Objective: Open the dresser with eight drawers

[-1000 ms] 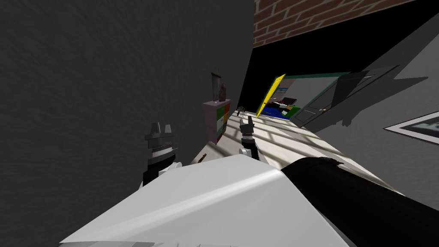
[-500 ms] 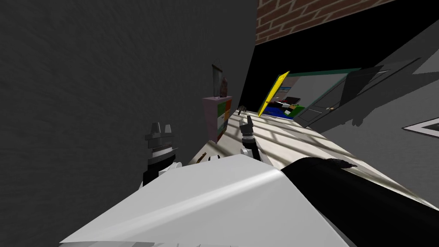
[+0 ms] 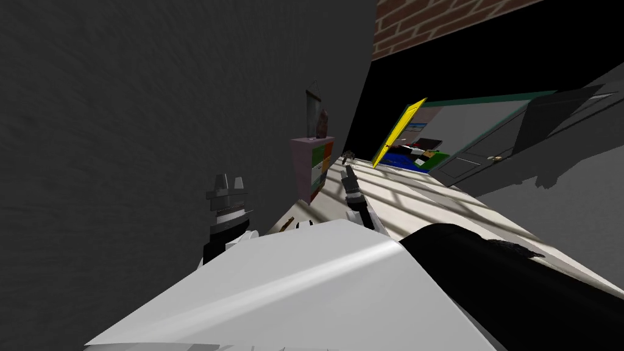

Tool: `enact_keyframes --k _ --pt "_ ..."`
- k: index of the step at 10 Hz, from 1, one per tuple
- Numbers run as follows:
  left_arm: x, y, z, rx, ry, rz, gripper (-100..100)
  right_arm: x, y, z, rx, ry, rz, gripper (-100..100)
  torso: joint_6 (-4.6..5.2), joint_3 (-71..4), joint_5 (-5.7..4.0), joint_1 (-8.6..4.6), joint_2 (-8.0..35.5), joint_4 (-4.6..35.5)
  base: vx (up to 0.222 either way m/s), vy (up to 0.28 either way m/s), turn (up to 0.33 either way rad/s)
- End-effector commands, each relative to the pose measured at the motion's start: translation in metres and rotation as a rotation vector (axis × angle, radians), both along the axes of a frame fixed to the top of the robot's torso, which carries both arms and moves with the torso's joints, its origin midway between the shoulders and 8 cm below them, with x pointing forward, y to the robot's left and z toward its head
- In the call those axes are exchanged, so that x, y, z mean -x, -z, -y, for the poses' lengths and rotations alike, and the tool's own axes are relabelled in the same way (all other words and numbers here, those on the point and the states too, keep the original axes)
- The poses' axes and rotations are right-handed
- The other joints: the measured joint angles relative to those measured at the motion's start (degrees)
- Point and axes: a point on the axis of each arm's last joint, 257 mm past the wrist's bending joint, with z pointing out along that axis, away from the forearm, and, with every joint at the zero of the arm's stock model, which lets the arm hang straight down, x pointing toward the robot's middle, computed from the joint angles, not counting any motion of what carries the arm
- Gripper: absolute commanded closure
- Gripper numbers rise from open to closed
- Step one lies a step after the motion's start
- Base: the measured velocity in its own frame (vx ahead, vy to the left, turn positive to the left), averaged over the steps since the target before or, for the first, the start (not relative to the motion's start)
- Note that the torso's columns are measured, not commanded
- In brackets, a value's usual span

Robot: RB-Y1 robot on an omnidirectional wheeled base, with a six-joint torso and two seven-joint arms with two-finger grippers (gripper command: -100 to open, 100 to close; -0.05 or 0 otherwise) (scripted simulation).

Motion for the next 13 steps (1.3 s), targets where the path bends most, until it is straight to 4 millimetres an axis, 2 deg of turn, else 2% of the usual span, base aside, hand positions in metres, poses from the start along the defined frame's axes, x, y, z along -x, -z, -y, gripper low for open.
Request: enact_keyframes --k 1,2,7,13 --pt "0.000 0.000 0.000 0.000 0.000 0.000 0 -0.003 0.003 0.000 0.187 0.079 -0.008 -100 0.00 -0.01 0.00 0.02 -0.01 0.00 0.067 -0.026 0.180" --pt "0.000 0.000 0.000 0.000 0.000 0.000 0 -0.003 0.003 0.000 0.200 0.087 -0.007 -100 -0.01 -0.03 0.01 0.03 -0.05 -0.01 0.044 -0.024 0.070" --pt "0.000 0.000 0.000 0.000 0.000 0.000 0 -0.008 0.008 0.005 0.510 0.239 -0.004 -100 -0.01 0.01 0.00 0.01 0.01 0.00 0.040 -0.033 0.131" --pt "0.000 0.000 0.000 0.000 0.000 0.000 0 -0.013 0.013 0.011 0.792 0.387 0.007 -100 -0.01 -0.02 0.00 -0.01 -0.04 -0.01 0.041 -0.029 0.109"
